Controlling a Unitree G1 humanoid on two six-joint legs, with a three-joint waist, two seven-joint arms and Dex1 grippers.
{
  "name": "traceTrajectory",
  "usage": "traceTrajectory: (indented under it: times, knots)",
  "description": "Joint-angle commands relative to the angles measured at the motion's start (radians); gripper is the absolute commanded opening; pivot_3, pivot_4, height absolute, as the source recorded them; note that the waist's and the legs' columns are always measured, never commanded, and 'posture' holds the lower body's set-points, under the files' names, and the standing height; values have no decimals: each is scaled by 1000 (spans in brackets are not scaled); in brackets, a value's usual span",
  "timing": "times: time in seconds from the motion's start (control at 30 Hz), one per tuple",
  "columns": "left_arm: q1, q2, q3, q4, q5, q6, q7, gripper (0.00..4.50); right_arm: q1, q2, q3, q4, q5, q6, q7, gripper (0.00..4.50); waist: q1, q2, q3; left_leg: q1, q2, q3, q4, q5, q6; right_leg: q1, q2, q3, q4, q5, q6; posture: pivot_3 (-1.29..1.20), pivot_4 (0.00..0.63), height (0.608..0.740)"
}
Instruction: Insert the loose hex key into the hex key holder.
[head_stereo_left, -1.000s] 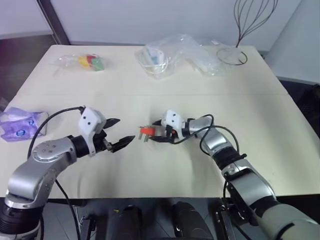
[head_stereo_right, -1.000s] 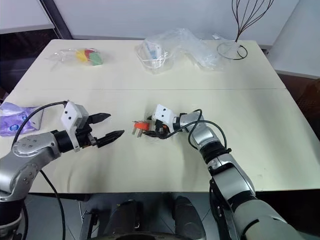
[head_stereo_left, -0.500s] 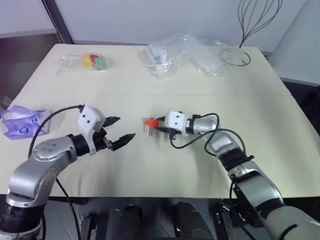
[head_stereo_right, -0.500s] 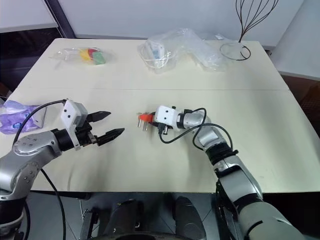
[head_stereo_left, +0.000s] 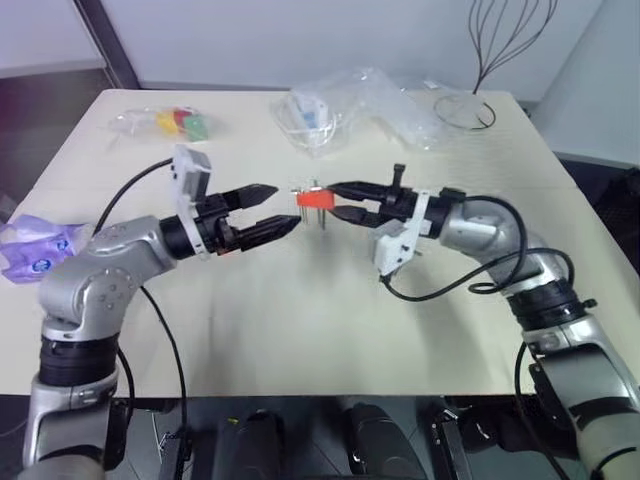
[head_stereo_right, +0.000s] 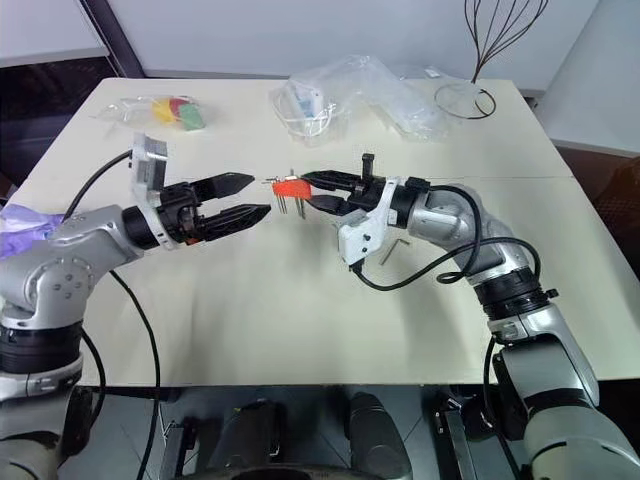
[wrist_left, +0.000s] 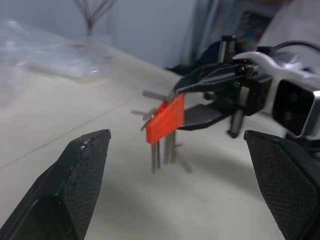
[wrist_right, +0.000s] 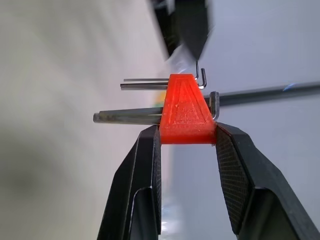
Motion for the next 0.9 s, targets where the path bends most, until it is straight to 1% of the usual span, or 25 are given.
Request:
traceTrajectory:
  times: [0.03,0.23,0.53,0.73,0.77,0.8,0.9]
  knots:
    - [-69,-17,11,24,-68,41,-19,4500,-29,-17,-33,-32,7,-82,-45,961,1,0,0,0,0,0,0,0,0,0,0,0,0,0,0,0,150,740]
    - [-113,-25,6,65,-83,66,-41,4500,-38,-19,-30,-51,33,-121,-51,961,0,0,0,0,0,0,1,0,0,0,-1,0,0,0,0,0,150,740]
    - [-93,-7,-20,49,-69,79,-87,4500,-44,-18,-33,-60,53,-126,-51,961,2,0,0,0,0,0,1,0,0,0,-1,0,0,0,0,0,150,740]
    - [-99,-20,-27,67,-41,46,-83,4500,-51,-15,-30,-60,63,-120,-45,961,1,0,0,0,0,0,1,0,0,0,-1,0,0,0,0,0,150,740]
    - [-100,-24,-29,70,-36,42,-82,3943,-51,-14,-29,-61,64,-118,-43,961,1,0,0,0,0,0,1,0,0,0,-1,0,0,0,0,0,150,740]
    - [-99,-28,-31,69,-32,39,-82,3632,-50,-14,-27,-63,65,-116,-41,961,1,0,0,0,0,0,1,0,0,0,-1,0,0,0,0,0,150,740]
    - [-97,-37,-31,66,-29,37,-80,2169,-46,-13,-24,-71,70,-108,-36,961,1,0,0,0,0,0,1,0,0,0,-1,0,0,0,0,0,150,740]
